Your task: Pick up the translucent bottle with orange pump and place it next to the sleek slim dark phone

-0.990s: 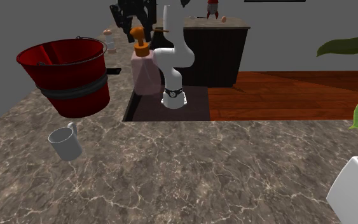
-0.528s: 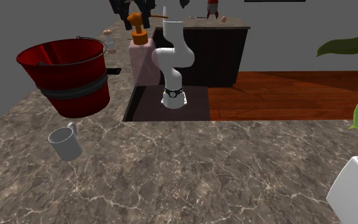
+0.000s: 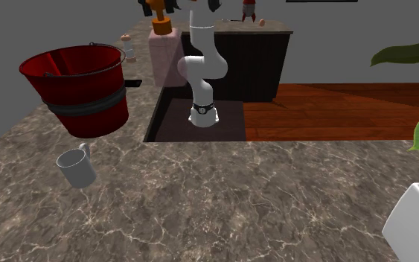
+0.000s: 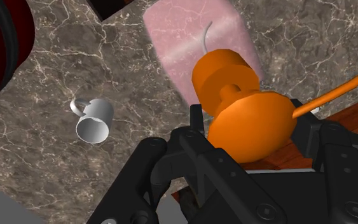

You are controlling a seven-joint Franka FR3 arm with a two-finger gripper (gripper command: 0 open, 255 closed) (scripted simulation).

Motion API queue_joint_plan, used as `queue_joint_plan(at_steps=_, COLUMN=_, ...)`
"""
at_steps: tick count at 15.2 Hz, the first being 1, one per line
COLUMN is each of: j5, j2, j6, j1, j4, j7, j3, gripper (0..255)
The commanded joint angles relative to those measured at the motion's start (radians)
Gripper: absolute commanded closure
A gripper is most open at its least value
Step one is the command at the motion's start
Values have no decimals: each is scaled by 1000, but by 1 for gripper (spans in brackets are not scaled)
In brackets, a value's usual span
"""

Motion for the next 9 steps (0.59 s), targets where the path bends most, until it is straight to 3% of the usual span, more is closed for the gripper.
queue_joint_plan(at_steps=1, j5=-5, j2=-34, j6=5, j1=-7, j4=-41, j7=-17, j3=-7, gripper=255)
queue_joint_plan(at_steps=9, j5=-64, j2=-310, j6=74, j1=-57, j4=-397, j7=-150, j3=-68, gripper=255)
